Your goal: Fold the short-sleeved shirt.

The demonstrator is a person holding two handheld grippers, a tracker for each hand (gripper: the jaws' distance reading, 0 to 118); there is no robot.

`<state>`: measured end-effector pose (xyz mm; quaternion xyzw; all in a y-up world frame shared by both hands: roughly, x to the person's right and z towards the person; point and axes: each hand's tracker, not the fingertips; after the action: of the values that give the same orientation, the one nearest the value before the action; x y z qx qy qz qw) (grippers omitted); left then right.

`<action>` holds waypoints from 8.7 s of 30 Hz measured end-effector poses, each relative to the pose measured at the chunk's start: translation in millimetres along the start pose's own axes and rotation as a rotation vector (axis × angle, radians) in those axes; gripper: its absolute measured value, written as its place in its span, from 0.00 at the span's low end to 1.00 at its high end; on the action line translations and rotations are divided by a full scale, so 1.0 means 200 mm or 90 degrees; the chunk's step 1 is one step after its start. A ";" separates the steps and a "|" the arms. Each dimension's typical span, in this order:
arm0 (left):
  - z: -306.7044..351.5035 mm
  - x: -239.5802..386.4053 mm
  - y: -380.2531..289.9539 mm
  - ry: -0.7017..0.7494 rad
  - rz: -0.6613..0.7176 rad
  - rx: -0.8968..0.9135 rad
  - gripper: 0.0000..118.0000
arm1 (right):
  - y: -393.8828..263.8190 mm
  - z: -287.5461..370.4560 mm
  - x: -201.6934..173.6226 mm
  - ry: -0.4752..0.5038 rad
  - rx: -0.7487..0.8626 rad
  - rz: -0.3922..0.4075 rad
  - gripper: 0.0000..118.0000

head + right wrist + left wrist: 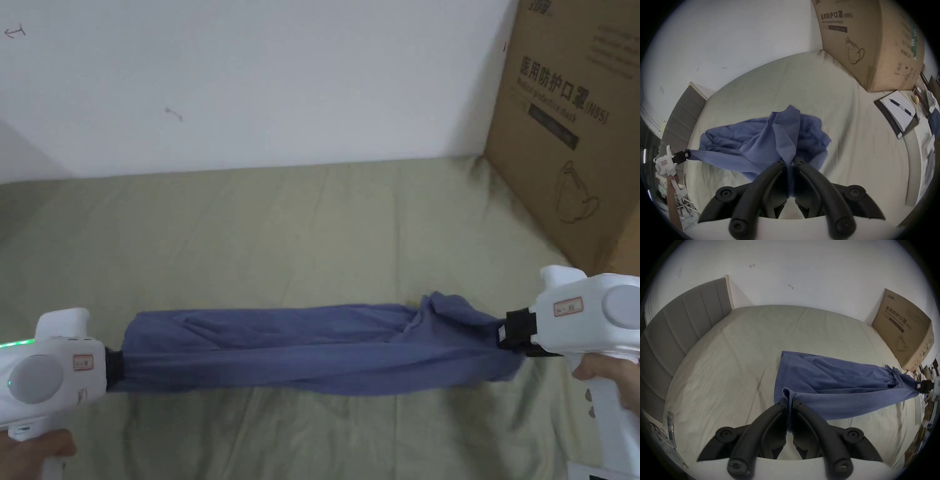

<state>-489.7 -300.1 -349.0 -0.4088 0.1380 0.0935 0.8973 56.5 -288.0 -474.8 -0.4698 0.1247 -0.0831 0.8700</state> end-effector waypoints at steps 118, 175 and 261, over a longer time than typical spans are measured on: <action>0.75 -0.25 -1.03 -0.046 0.055 0.001 0.05 | -1.12 0.68 0.24 -0.003 0.084 -0.037 0.06; 0.44 -0.30 -1.07 0.003 0.099 -0.085 0.69 | -1.38 0.58 0.03 -0.095 0.076 0.036 0.00; 0.38 -0.03 -0.72 -0.059 0.020 -0.063 0.00 | -0.18 -0.20 0.14 -0.042 -0.001 0.064 0.36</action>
<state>-441.9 -337.1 -197.4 -0.4458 0.0979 0.1334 0.8797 71.2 -346.9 -469.1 -0.4660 0.1193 -0.0239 0.8764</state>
